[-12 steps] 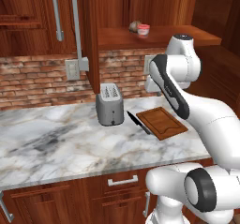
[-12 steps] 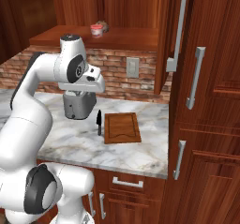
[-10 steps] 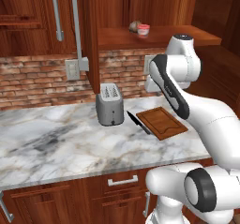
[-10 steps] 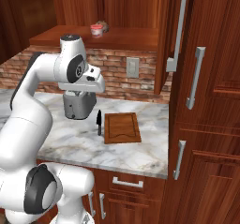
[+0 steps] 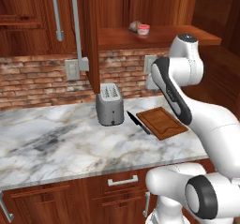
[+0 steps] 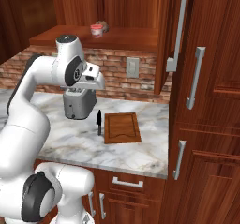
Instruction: Pick the bread, place it on the cutting board, pick the jam, place it on the counter, and close the cabinet.
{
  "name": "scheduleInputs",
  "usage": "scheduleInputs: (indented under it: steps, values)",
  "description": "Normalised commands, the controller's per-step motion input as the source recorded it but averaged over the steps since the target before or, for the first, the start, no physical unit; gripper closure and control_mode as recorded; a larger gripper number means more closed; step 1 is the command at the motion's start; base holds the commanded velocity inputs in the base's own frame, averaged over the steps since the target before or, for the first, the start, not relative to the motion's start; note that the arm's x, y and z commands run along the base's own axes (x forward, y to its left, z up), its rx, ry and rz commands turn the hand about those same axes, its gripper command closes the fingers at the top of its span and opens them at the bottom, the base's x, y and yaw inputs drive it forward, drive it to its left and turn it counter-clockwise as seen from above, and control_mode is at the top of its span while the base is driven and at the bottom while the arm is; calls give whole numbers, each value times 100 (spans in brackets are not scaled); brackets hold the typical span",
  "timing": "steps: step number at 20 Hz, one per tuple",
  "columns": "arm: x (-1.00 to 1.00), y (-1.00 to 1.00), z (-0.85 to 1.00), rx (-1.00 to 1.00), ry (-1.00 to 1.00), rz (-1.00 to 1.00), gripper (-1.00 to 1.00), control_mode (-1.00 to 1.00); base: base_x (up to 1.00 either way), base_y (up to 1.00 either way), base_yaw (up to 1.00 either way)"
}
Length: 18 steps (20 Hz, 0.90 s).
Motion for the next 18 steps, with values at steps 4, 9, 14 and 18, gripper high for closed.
scheduleInputs:
  steps: [4, 9, 14, 18]
  values:
    - [-3, 0, 21, 0, -18, 0, -100, -100, 0, 0, 0]
    - [-11, 0, 23, 0, -18, 0, -100, -100, 0, 0, 0]
    - [-14, 0, 28, 0, -16, 0, -100, -100, 0, 0, 0]
    - [-11, 0, 34, 0, -12, 0, -100, -100, 0, 0, 0]
